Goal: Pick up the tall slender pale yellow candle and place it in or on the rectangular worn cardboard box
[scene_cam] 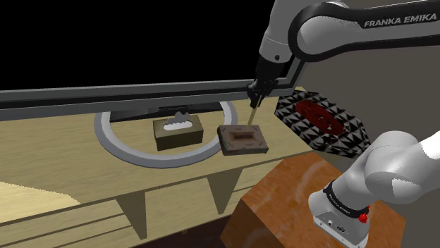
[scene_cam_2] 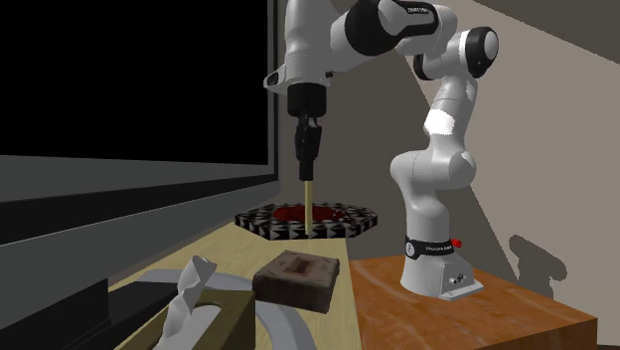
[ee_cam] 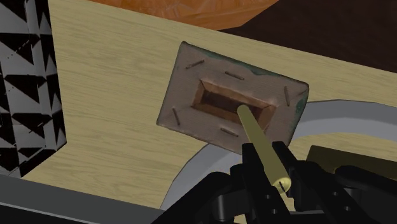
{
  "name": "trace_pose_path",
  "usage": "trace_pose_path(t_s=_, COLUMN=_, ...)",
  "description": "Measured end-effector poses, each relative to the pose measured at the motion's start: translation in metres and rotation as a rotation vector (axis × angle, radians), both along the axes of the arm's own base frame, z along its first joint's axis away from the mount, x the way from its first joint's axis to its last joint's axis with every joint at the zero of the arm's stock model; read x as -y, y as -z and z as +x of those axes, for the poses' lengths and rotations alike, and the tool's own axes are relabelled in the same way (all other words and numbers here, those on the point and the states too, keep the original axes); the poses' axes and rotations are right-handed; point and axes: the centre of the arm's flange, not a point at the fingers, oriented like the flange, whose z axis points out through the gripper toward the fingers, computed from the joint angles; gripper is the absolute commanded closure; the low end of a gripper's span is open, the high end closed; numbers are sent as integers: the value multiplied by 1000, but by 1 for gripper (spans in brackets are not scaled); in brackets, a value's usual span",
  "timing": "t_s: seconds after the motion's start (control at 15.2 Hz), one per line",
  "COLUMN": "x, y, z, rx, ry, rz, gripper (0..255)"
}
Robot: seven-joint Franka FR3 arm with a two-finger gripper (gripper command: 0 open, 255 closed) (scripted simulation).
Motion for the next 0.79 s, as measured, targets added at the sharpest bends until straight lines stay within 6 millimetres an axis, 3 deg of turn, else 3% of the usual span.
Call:
trace_pose_path(t_s=0.2, x=0, y=15, z=0, rx=0, ry=0, rz=0, gripper=255)
trace_pose_path(t_s=0.59, x=-1, y=19, z=-1, rx=0, ry=0, rz=0, gripper=255)
trace_pose_path(t_s=0.66, x=-1, y=19, z=-1, rx=0, ry=0, rz=0, gripper=0)
trace_pose_path(t_s=0.79, x=-1, y=19, z=-1, rx=0, ry=0, rz=0, gripper=0)
